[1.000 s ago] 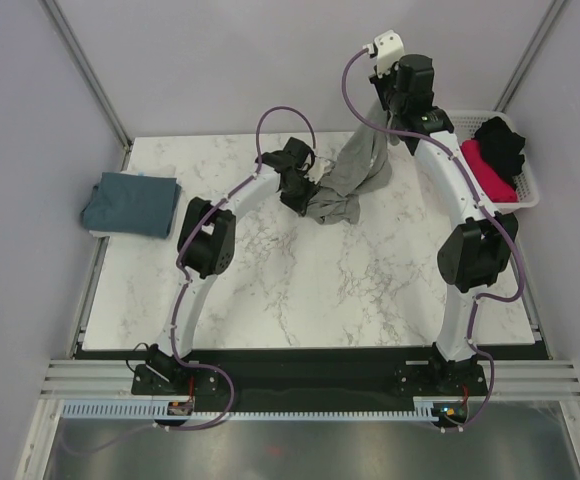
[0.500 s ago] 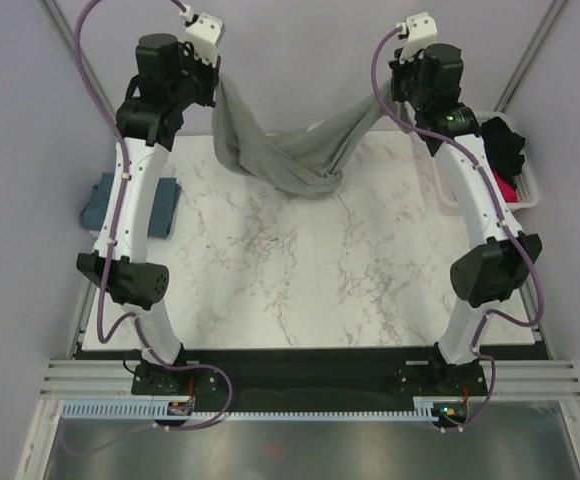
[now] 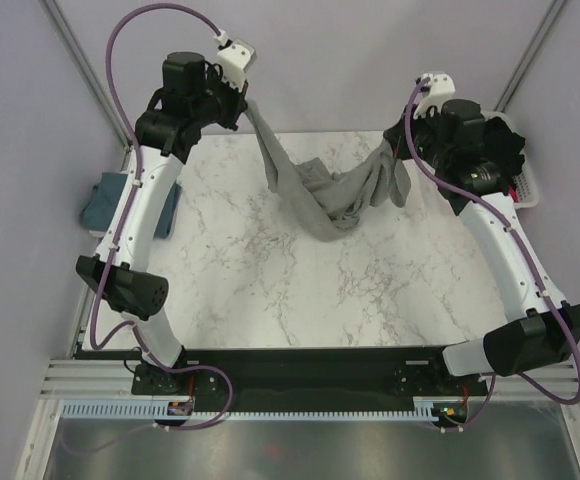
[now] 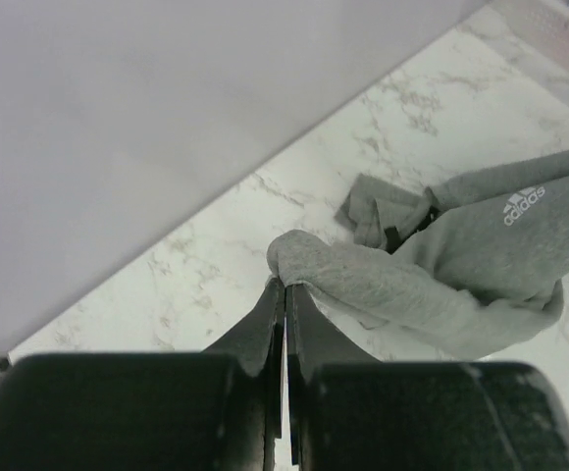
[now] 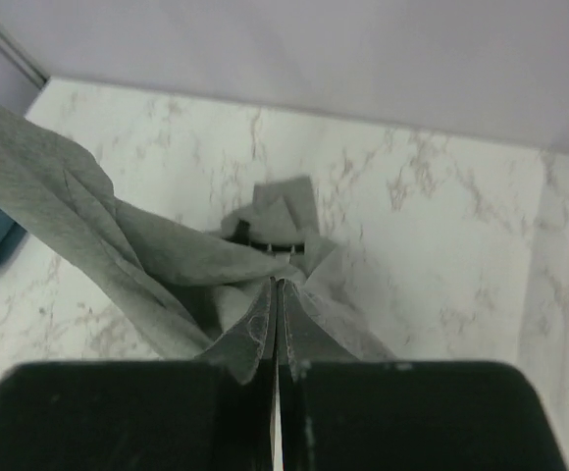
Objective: Fold and stack the t-shirts
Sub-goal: Flatten the tshirt out
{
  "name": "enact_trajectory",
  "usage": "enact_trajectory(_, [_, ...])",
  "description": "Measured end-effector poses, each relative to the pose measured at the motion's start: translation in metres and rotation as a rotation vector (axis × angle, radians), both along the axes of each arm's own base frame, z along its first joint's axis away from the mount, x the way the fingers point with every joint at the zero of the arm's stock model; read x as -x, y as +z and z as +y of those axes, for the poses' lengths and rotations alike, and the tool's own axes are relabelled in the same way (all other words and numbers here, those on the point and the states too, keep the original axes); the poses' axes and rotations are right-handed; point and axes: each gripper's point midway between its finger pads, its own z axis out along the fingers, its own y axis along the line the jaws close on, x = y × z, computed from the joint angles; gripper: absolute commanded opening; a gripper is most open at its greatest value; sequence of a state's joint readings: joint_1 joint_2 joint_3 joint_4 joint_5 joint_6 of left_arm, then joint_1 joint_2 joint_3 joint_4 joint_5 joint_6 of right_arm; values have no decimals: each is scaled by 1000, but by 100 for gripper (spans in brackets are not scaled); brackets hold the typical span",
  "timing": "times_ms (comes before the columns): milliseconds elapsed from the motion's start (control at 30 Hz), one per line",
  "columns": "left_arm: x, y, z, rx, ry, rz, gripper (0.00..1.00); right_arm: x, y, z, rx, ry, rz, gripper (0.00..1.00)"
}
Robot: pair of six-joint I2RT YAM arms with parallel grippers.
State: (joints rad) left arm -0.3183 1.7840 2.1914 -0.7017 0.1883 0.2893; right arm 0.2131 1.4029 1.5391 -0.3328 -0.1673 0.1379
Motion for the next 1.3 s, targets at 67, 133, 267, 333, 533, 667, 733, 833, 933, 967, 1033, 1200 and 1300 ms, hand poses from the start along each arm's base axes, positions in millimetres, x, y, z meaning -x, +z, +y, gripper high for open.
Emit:
enact_trajectory(67, [3, -21, 0, -21, -7, 51, 71, 4, -34, 4, -7, 18, 90, 0])
enact_trajectory(133, [12, -43, 3, -39, -5, 107, 94, 12, -69, 8, -17, 36, 187, 0])
enact_trajectory(267, [28, -67, 9, -49, 7, 182, 96, 27, -118, 12, -24, 60, 329, 2])
enact_trajectory(333, [36, -75, 10, -37, 11, 211, 95, 28, -128, 13, -17, 66, 360, 32])
enact_trajectory(533, [55, -136, 7, -8, 18, 394, 92, -1, -144, 13, 78, 87, 391, 56])
enact_trajectory(667, [70, -198, 4, 5, 39, 574, 90, -44, -146, 27, 145, 171, 369, 56])
enact_trajectory(733, [76, -224, 3, 7, 47, 653, 90, -71, -143, 37, 162, 213, 339, 55])
enact_trajectory(833, [76, -249, 1, 4, 64, 727, 90, -105, -160, 54, 199, 277, 317, 53])
enact_trajectory(933, [75, -256, 0, 8, 74, 746, 90, -122, -195, 65, 242, 331, 353, 52])
enact_trajectory(967, [75, -255, 0, 11, 75, 743, 90, -128, -210, 69, 258, 350, 369, 52])
enact_trajectory(1033, [74, -253, 0, 15, 78, 736, 90, -138, -235, 76, 285, 378, 396, 52])
enact_trajectory(1200, [75, -248, 2, 19, 81, 722, 91, -139, -294, 80, 335, 419, 491, 52])
enact_trajectory(1300, [75, -247, 3, 20, 84, 719, 91, -133, -313, 78, 361, 428, 532, 52])
